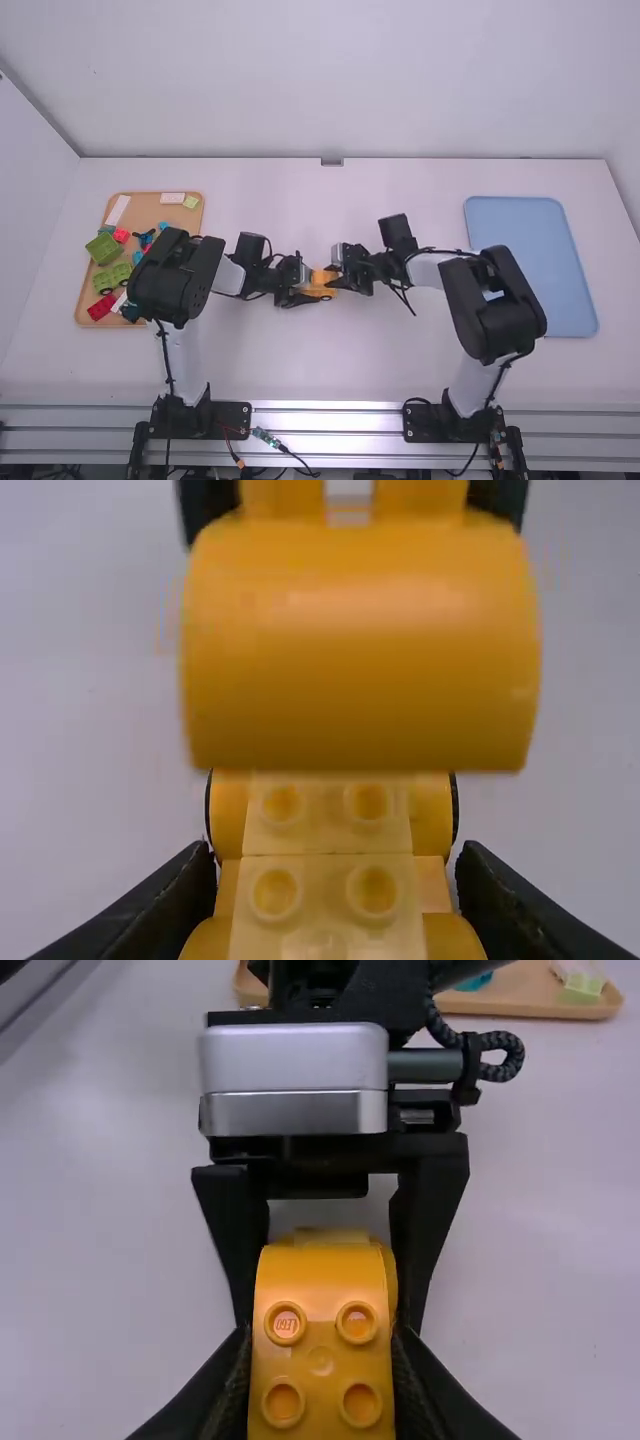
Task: Assemble lego blocks to make yellow taxi
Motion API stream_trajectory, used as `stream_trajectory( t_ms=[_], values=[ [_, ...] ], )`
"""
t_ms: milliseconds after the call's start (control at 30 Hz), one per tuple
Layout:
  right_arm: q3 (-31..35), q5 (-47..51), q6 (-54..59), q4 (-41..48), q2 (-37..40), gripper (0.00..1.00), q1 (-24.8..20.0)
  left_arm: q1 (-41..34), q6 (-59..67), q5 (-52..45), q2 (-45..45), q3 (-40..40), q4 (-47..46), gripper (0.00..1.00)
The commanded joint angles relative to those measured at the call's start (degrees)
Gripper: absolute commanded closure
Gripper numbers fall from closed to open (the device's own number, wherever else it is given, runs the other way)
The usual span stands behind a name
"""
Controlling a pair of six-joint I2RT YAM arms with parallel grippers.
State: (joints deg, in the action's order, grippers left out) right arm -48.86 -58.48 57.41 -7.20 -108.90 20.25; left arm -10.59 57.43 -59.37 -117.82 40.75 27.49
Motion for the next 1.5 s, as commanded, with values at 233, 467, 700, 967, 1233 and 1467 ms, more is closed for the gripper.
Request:
stream_trajectory(
  t_ms=[233, 467, 700, 967, 1233, 1467],
  values=[
    [-8.1, -0.3, 4.5, 9.3, -5.7, 0.99, 2.0, -0.3, -0.4, -1.2, -0.7, 0.4, -0.8, 0.46],
    [-8.4, 1.9, 4.2, 8.1, -7.2, 1.0, 3.9, -0.3, -0.4, -1.2, -0.7, 0.4, -0.8, 0.47],
    [-8.4, 0.6, 2.9, 6.4, -8.7, 1.0, 3.8, -0.3, -0.4, -1.2, -0.7, 0.4, -1.4, 0.48],
    [-8.3, 2.4, 2.4, 6.2, -8.6, 1.0, 5.4, -0.3, -0.4, -1.2, -0.7, 0.5, -1.2, 0.49],
    [-8.5, 5.0, 1.3, 6.2, -8.6, 1.0, 6.8, -0.3, -0.4, -1.2, -0.7, 0.4, -1.4, 0.49],
    [-8.5, 8.7, -1.0, 6.2, -8.7, 1.0, 7.0, -0.3, -0.4, -1.2, -0.7, 0.5, -1.4, 0.49]
  ],
)
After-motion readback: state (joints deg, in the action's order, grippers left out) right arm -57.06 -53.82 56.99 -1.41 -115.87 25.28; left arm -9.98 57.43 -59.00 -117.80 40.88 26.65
